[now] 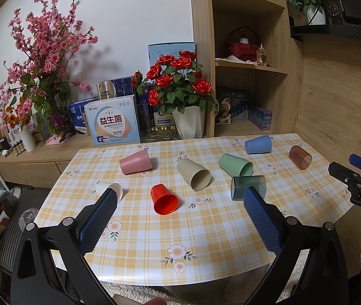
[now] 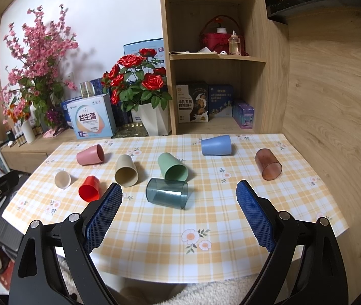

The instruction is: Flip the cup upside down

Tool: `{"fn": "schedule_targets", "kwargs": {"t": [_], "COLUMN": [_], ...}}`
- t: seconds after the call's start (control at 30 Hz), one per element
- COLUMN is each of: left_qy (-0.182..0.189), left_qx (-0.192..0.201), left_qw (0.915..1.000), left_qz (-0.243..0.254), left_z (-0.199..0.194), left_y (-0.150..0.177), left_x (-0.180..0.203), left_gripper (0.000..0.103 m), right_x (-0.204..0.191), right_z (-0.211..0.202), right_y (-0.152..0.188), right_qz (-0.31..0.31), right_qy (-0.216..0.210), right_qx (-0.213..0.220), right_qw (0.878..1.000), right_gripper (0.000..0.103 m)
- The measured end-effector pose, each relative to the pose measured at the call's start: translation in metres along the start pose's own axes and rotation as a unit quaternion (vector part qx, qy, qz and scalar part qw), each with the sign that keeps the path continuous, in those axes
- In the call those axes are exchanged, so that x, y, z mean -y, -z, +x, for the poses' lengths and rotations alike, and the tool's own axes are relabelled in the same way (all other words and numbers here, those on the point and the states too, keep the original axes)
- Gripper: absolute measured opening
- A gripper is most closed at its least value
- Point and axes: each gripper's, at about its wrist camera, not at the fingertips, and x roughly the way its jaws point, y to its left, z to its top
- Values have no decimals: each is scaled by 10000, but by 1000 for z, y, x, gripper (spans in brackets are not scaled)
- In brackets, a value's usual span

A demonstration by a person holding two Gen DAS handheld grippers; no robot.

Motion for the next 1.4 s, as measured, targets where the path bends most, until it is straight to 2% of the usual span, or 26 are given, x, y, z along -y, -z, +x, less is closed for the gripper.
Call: {"fn": "schedule_targets", "kwargs": {"t": [0.27,0.43,0.53,0.7,0.93,1.13,1.27,1.4], "left_qy": [-18,88,164,-150,-350,-334,-779,-1012], "left_qx": [-9,-169,-228,-246,-497,-977,-1351,-1429], "left_qw": [10000,9991,9988,9992,9962,9882,9787,9735], "left_qz": [-26,-372,-396,-281,-628,-1131,-1339,-1469], "left_z": [2,22,25,31,54,81,106,131], "left_y": [4,26,29,31,43,52,52,44], "left_x": [-1,-12,-19,-33,-68,-99,-119,-141], "left_gripper": [97,97,97,97,97,97,97,97], "right_x": [3,12,17,28,45,45,42,40], "right_z": [0,11,18,40,71,98,117,135], "right_y": [7,9,13,20,20,28,33,39], "right_qz": [185,390,415,648,890,923,866,826], "right_qy": [-1,-7,62,-41,-48,-165,-269,-355], "right_qx": [-67,-203,-225,-455,-623,-895,-1183,-1485], "right_qw": [9998,9990,9989,9969,9941,9916,9888,9848], "right_gripper": [88,88,88,88,88,88,88,88]}}
